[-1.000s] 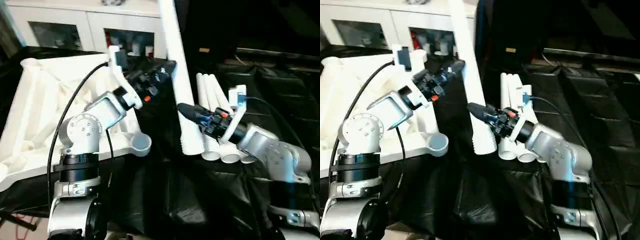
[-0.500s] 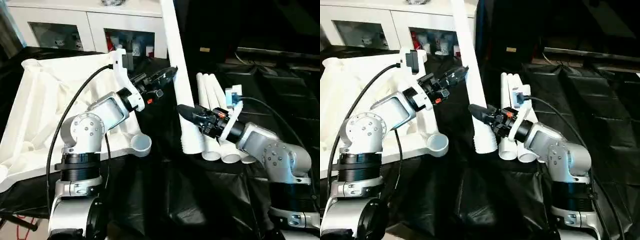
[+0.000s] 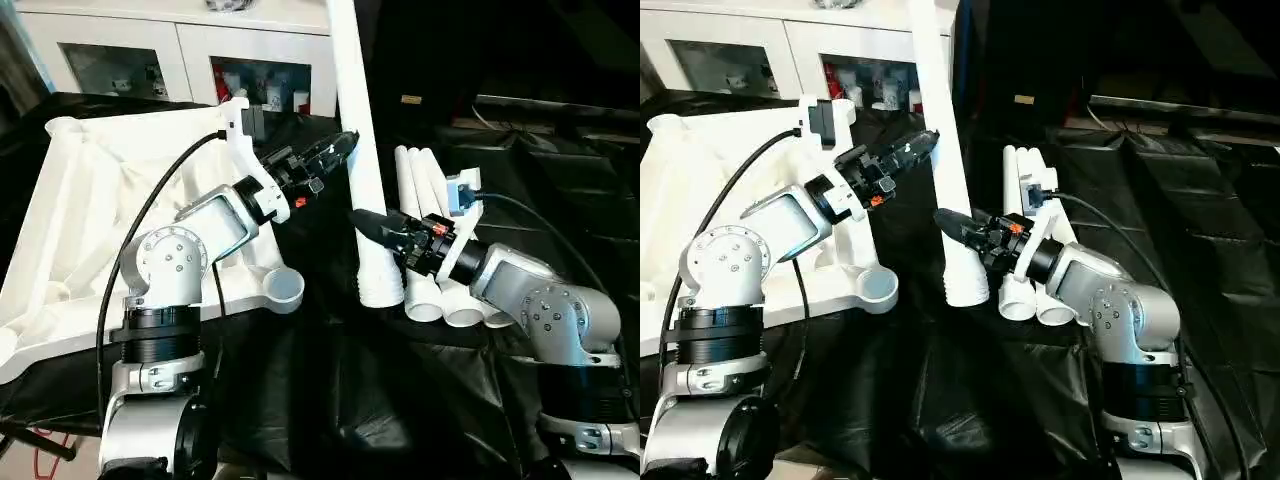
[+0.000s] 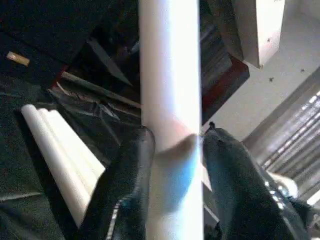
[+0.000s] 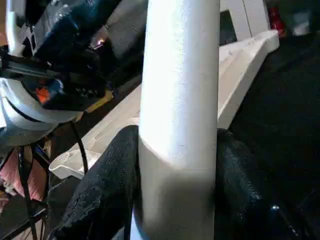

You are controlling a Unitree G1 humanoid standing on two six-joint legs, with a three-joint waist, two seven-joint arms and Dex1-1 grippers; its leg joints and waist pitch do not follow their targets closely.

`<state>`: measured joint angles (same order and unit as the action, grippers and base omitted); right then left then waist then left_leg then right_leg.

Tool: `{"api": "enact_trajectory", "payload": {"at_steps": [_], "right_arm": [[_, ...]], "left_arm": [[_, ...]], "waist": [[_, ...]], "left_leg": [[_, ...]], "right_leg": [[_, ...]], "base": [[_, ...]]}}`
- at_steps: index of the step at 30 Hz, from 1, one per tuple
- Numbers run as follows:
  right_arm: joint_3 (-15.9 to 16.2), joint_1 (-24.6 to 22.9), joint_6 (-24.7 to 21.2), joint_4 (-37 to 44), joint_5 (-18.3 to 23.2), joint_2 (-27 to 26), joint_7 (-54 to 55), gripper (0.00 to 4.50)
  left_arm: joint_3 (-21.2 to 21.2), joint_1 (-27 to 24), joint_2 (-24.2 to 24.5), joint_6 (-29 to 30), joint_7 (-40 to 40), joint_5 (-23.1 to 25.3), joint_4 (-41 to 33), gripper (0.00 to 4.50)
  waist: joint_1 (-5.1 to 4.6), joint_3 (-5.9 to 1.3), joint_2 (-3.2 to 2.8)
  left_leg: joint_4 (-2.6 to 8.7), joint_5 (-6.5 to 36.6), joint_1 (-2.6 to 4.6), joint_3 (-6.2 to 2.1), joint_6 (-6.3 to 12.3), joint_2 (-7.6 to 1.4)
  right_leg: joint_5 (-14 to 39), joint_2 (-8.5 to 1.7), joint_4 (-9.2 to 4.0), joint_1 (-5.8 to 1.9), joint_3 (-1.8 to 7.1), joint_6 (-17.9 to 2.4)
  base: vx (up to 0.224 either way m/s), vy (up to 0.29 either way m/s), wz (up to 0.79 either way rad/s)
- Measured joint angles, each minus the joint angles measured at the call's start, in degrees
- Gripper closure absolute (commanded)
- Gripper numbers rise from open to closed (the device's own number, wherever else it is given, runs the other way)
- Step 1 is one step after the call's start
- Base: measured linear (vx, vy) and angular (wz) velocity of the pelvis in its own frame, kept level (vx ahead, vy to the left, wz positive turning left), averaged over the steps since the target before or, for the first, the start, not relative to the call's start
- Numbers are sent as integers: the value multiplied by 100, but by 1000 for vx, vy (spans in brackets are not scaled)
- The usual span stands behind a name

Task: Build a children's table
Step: Pick table leg

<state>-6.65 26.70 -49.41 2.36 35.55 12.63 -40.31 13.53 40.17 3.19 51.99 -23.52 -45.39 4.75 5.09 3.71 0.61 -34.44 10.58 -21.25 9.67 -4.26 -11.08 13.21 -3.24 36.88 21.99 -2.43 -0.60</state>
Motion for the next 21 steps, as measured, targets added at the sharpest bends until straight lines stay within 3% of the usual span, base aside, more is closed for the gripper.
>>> {"api": "enact_trajectory", "payload": {"at_steps": [4, 9, 10, 14, 15, 21], "right_arm": [[63, -1, 0, 64, 13, 1, 2, 267], [332, 37, 2, 182, 5, -29, 13, 267], [351, 37, 8, 182, -26, -16, 26, 267], [499, 67, 154, 165, -263, -21, 168, 267], [543, 115, 208, 144, -332, -34, 231, 267], [721, 310, 468, -82, -618, -248, 520, 268]], "left_arm": [[-144, -30, 25, -6, -6, 55, 4, 203], [-579, -29, 6, -150, 96, 470, 82, 162], [-571, -25, -5, -185, 140, 494, 99, 208], [-467, 9, -117, -212, 355, 509, 135, 219], [-429, 39, -134, -214, 460, 514, 156, 246], [-257, 120, -245, -331, 831, 576, 252, 258]], "waist": [[-1, 5, -8], [-3, 10, -18], [-4, 10, -19], [-7, 12, -22], [-13, 13, -23], [-21, 12, -25]], "left_leg": [[0, 0, -1, 0, 0, 1], [0, 0, -1, -1, 0, 1], [0, 0, -2, 0, 0, 1], [0, 0, -3, -1, 0, 1], [0, 0, -3, -1, -1, 1], [1, 0, -2, -1, 0, 1]], "right_leg": [[0, 0, -1, 0, 1, 0], [0, 0, -2, 0, 0, 1], [0, 0, -2, 0, 0, 1], [0, 0, -4, 0, 0, 1], [-1, 0, -3, 0, 0, 1], [-1, 0, -4, 0, 0, 1]], "base": [[0, 0, 0], [0, 0, 0], [0, 0, 0], [0, 0, 0], [0, 0, 0], [0, 0, 0]]}}
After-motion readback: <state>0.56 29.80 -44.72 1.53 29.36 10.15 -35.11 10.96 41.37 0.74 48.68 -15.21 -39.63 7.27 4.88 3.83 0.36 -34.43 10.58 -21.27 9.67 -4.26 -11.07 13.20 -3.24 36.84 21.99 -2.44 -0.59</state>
